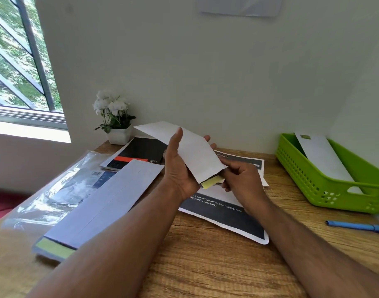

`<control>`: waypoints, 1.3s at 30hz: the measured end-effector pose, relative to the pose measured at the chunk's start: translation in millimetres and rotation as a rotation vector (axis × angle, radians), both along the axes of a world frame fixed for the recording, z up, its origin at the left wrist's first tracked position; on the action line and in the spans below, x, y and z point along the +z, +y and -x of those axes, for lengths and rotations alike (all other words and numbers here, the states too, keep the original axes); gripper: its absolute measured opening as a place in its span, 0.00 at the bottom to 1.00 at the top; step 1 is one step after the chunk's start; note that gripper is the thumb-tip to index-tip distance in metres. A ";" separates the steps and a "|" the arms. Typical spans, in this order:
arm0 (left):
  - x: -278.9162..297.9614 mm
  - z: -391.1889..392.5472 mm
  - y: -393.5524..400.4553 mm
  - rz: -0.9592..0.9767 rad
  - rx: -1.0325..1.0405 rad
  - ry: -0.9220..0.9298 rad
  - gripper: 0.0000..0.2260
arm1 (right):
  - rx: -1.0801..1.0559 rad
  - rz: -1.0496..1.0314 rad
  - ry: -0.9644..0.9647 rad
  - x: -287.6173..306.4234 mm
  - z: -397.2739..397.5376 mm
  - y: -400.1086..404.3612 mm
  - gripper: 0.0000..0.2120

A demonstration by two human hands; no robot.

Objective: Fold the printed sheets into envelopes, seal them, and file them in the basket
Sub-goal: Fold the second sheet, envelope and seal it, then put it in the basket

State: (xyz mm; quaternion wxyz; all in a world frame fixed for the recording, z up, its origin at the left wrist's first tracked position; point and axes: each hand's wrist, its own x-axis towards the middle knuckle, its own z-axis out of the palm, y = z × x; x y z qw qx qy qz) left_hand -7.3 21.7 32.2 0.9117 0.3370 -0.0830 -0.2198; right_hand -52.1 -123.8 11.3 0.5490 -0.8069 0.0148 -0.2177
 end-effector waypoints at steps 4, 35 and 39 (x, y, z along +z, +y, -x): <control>-4.2 -0.8 -4.5 -0.001 0.006 0.029 0.40 | -0.115 0.678 -0.188 -5.1 -3.8 -6.8 0.12; -5.0 -38.6 31.6 0.293 0.363 0.183 0.26 | 0.046 0.757 -0.664 -1.3 11.1 11.6 0.17; -3.7 -39.6 31.7 0.300 0.451 0.207 0.31 | 0.015 0.739 -0.670 0.1 6.8 4.9 0.12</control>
